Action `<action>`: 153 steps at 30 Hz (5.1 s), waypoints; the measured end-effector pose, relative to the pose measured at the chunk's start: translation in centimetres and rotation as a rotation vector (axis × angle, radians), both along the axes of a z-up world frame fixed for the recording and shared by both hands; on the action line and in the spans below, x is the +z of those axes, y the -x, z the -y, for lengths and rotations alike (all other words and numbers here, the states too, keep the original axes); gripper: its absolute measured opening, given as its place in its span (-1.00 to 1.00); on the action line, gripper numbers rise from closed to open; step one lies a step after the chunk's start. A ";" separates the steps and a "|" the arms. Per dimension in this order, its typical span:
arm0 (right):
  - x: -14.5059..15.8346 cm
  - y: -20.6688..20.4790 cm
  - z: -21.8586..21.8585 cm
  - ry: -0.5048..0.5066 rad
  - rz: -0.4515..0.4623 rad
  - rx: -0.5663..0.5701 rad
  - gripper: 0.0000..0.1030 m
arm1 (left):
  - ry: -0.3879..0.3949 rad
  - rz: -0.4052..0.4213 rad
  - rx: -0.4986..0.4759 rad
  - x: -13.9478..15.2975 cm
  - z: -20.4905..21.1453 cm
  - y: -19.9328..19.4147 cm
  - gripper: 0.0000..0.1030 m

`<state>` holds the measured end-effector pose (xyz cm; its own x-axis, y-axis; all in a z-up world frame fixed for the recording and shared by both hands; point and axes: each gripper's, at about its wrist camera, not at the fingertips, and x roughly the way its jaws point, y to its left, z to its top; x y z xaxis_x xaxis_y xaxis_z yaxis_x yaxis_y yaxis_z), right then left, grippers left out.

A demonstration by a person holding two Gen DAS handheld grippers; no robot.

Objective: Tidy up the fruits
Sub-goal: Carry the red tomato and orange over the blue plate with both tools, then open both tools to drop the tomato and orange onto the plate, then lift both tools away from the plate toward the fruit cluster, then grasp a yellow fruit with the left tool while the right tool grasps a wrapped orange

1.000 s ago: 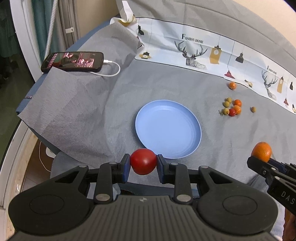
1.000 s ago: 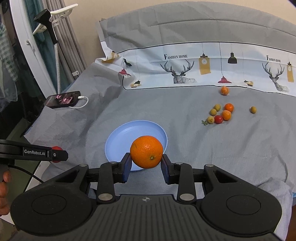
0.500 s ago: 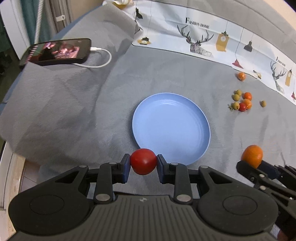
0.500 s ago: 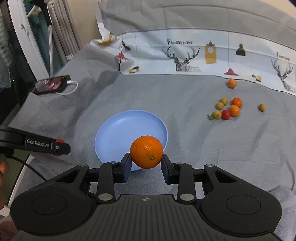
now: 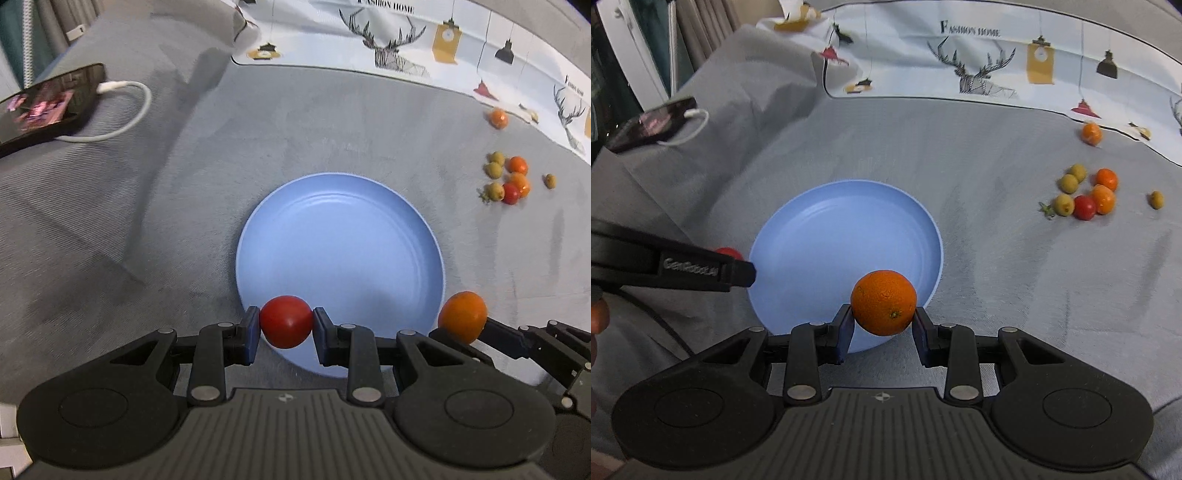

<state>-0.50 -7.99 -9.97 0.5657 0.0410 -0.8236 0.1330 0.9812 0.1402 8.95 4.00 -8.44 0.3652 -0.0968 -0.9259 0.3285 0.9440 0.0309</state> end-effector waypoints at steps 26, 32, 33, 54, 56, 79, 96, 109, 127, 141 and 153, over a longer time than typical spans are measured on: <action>2.0 2.7 -0.9 0.026 -0.010 0.081 0.73 | -0.030 0.098 -0.013 2.1 -2.5 3.9 0.96; 4.6 5.8 -0.9 0.066 0.065 0.038 0.80 | 0.004 0.155 0.013 4.8 -3.5 7.6 0.97; 5.0 6.2 -0.8 0.068 0.078 0.027 0.82 | 0.009 0.164 0.015 5.2 -3.6 8.1 0.97; 9.0 12.8 -1.3 0.082 0.222 -0.003 0.98 | 0.034 0.268 0.011 9.3 -4.4 14.6 0.97; 9.2 13.0 -1.3 0.081 0.226 -0.004 0.98 | 0.032 0.272 0.009 9.4 -4.5 14.8 0.97; 9.2 13.0 -1.6 0.084 0.224 -0.001 0.98 | 0.029 0.270 0.005 9.5 -4.6 14.9 0.97; 8.3 12.5 -1.1 0.064 0.198 -0.004 0.98 | 0.004 0.253 0.005 8.8 -4.0 14.2 0.97; 7.2 11.2 0.8 0.051 0.171 -0.034 0.98 | -0.019 0.238 0.017 8.4 -2.5 12.0 0.97; 3.1 9.3 13.1 0.102 0.138 -0.353 0.98 | -0.076 0.213 -0.135 5.4 9.9 5.3 0.99; -4.1 1.5 27.0 0.160 0.124 -0.472 0.98 | -0.089 0.178 -0.433 -4.3 26.7 -3.2 0.99; -9.4 -6.9 30.6 -0.009 0.105 -0.357 0.92 | -0.025 0.163 -0.611 -10.3 31.3 -6.5 0.41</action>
<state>6.45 -38.63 -19.36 0.6271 -0.1672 -0.7608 0.4513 0.8740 0.1800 15.50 -27.29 -18.78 0.3874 -0.3109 -0.8679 0.7970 0.5862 0.1458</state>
